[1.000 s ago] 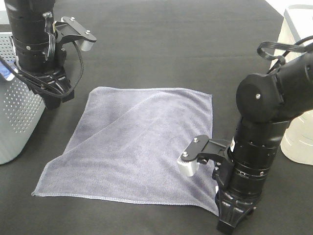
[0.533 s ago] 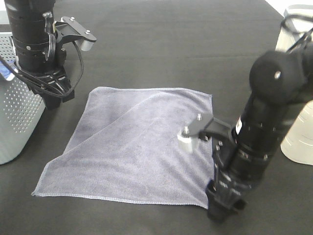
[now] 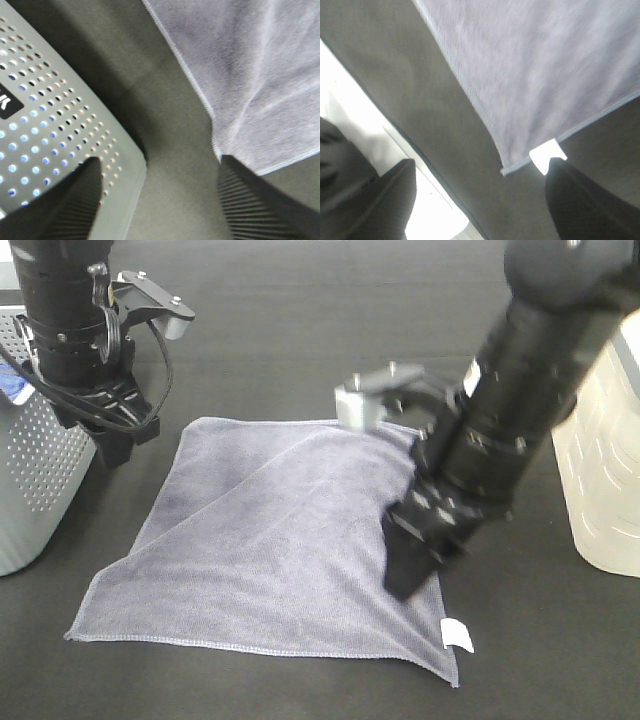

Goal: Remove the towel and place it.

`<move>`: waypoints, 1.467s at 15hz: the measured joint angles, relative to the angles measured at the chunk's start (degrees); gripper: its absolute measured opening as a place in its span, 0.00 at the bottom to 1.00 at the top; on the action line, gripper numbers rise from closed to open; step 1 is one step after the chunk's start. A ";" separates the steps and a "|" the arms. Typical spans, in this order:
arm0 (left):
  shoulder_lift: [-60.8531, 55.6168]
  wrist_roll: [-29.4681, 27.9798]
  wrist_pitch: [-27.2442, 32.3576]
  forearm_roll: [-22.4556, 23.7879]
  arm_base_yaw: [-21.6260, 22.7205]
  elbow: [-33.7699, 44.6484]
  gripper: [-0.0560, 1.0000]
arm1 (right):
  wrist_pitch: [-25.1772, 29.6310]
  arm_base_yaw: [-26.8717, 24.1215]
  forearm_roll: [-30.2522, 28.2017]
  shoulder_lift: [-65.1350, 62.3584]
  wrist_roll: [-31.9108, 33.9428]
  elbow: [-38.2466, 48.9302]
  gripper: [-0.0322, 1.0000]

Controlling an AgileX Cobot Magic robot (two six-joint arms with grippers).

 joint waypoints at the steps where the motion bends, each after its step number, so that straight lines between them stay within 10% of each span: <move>1: 0.00 -0.06 0.06 -0.86 0.00 -1.32 0.70 | 0.74 0.00 -0.63 0.00 2.35 -2.46 0.67; 9: -0.06 -1.83 0.11 -2.64 0.86 -18.28 0.72 | 8.25 -4.24 -9.97 0.00 21.20 -24.81 0.84; 15: -10.08 -9.05 0.11 -6.99 17.99 -18.39 0.72 | 11.97 -21.26 -13.75 -0.69 23.32 -32.20 0.83; 19: -21.89 -9.51 -0.06 -10.49 30.19 -5.90 0.72 | 12.32 -21.89 -16.27 -10.43 23.32 -26.81 0.83; 22: -36.67 -9.05 0.11 -9.11 31.05 10.43 0.72 | 12.43 -21.89 -16.10 -25.73 20.68 -13.64 0.82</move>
